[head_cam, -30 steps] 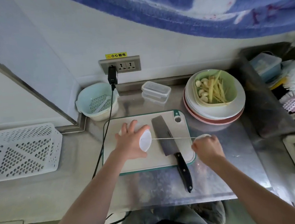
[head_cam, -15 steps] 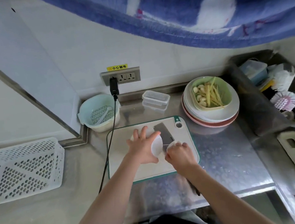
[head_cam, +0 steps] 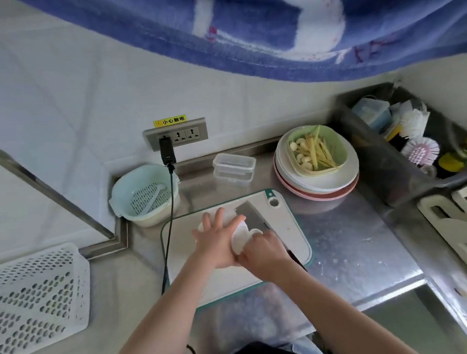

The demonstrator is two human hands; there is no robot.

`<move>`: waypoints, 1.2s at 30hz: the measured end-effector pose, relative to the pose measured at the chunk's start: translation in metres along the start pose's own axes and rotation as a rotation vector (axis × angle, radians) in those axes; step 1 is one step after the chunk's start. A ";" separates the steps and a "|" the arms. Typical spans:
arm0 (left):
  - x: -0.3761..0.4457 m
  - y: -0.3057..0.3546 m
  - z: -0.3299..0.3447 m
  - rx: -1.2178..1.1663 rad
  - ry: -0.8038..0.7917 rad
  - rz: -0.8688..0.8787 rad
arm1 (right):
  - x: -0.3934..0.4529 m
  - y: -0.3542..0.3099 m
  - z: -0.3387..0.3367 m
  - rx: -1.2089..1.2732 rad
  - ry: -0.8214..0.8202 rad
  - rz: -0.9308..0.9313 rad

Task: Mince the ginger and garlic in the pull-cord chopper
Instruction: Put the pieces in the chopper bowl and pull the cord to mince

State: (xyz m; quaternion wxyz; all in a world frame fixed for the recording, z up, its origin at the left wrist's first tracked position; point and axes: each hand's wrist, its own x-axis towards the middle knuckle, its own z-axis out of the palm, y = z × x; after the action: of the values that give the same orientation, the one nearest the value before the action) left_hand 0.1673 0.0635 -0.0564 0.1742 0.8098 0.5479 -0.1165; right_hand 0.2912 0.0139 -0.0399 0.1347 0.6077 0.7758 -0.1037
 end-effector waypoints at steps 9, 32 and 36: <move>-0.002 -0.003 0.001 -0.005 0.026 0.004 | -0.044 0.085 0.019 -0.031 -0.208 0.479; -0.001 -0.010 -0.001 0.009 0.011 -0.005 | -0.001 -0.022 -0.019 0.172 -0.027 0.048; -0.002 -0.010 -0.001 -0.004 0.047 -0.013 | -0.019 0.041 0.011 0.287 -0.126 0.514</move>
State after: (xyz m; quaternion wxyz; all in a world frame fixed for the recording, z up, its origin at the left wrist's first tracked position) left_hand 0.1572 0.0651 -0.0566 0.1621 0.8083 0.5575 -0.0974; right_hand 0.3366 0.0029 -0.0436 0.1169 0.7895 0.5639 -0.2124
